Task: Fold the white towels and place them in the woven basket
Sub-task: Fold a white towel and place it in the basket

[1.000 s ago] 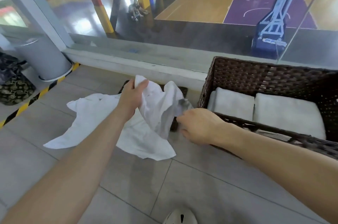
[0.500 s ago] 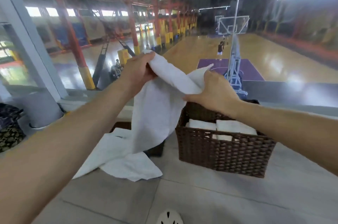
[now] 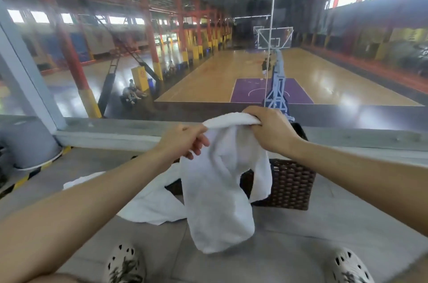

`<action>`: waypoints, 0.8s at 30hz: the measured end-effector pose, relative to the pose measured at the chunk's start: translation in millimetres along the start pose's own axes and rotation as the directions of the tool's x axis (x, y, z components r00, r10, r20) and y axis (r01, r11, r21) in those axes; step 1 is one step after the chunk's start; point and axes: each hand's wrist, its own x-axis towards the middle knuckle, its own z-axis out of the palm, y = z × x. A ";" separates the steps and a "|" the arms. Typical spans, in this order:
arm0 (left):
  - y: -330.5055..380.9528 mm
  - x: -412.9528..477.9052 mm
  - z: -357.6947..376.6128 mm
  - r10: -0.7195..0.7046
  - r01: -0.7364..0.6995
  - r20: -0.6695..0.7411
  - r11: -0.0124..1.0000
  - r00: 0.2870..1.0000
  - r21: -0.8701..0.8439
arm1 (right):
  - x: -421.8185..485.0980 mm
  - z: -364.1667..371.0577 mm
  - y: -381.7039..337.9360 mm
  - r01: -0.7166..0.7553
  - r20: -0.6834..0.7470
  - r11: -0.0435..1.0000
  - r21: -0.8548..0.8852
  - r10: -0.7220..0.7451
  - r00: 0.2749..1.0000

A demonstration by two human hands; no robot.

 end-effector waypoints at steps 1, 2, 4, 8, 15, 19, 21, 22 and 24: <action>-12.2 -0.2 0.0 0.018 -0.015 -0.032 0.996 0.999 0.084 | -6.9 -0.5 3.2 0.007 0.038 1.000 0.014 -0.008 0.999; -22.1 0.5 0.0 0.078 -0.070 -0.054 0.987 0.995 0.143 | -13.0 0.6 3.3 0.016 0.086 1.000 0.018 -0.018 0.996; -32.3 -1.0 4.6 0.198 -0.209 0.074 0.958 0.977 0.196 | -22.2 6.2 0.0 0.049 0.180 0.998 0.032 -0.054 0.982; -32.9 -12.7 26.0 0.174 -0.325 0.570 0.930 0.803 0.173 | -32.2 6.8 -16.5 0.165 0.291 0.984 0.062 -0.176 0.940; -20.4 -14.4 31.3 -0.033 -0.343 0.705 0.856 0.709 0.385 | -35.1 -8.6 -18.9 0.118 0.266 0.992 0.049 -0.127 0.956; -25.3 -9.3 20.1 -0.094 -0.316 0.644 0.812 0.759 0.491 | -35.8 -14.2 -4.5 -0.014 0.175 0.999 -0.031 0.019 0.984; -34.4 -5.6 9.3 -0.109 -0.306 0.600 0.780 0.792 0.546 | -33.8 -15.6 1.9 -0.092 0.116 0.994 -0.054 0.097 0.989; -40.2 -2.1 3.8 -0.102 -0.310 0.574 0.759 0.812 0.573 | -33.0 -16.1 4.5 -0.122 0.094 0.991 -0.059 0.127 0.987; -50.5 2.3 -4.8 -0.059 -0.314 0.501 0.715 0.863 0.625 | -33.2 -18.3 5.6 -0.145 0.098 0.986 -0.077 0.152 0.983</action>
